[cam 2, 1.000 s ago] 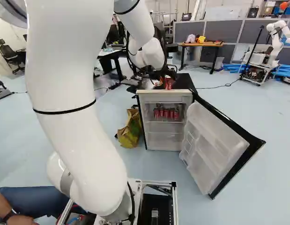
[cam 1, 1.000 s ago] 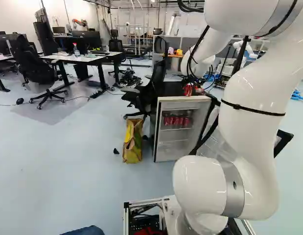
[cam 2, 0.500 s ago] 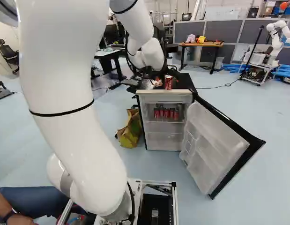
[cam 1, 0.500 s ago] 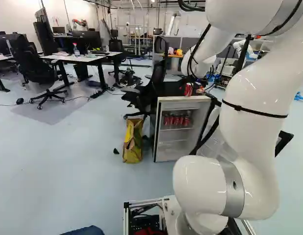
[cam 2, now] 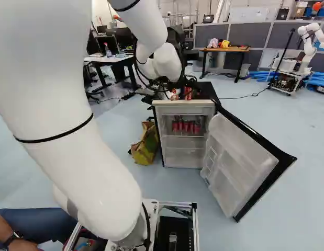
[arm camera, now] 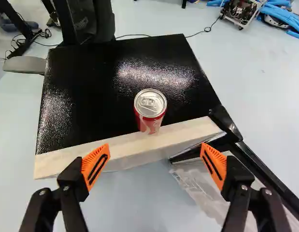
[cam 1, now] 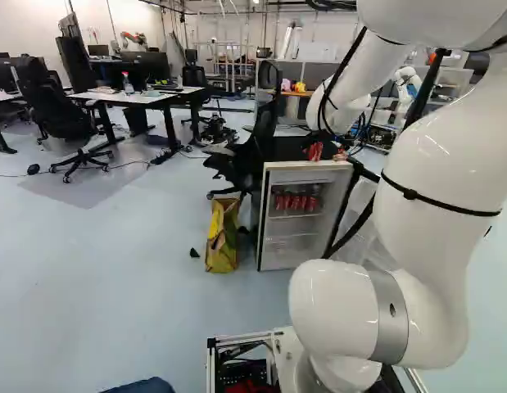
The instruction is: Grab a drink from the fridge
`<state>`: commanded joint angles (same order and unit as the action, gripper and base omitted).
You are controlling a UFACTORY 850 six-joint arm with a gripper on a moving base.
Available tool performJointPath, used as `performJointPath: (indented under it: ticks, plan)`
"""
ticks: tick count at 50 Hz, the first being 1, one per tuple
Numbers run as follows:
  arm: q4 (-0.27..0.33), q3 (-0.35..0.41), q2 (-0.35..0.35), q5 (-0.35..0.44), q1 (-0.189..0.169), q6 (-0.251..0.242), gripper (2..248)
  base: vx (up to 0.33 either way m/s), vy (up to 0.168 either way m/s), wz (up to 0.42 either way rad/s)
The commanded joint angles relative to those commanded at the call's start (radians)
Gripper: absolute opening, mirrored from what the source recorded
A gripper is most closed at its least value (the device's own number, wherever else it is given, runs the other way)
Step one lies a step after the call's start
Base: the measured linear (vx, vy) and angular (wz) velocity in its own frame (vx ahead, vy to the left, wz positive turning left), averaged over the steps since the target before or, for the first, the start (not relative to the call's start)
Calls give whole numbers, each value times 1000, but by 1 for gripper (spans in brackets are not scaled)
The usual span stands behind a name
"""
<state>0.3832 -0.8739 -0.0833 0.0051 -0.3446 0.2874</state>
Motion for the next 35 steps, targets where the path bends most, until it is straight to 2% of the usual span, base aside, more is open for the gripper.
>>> performJointPath:
  ticks: [16, 35]
  plan:
    - [0, 78, 68, 103, -22, 0, 247, 0, 0, 0]
    - [-7, 144, 91, 252, -73, 0, 247, 0, 0, 0]
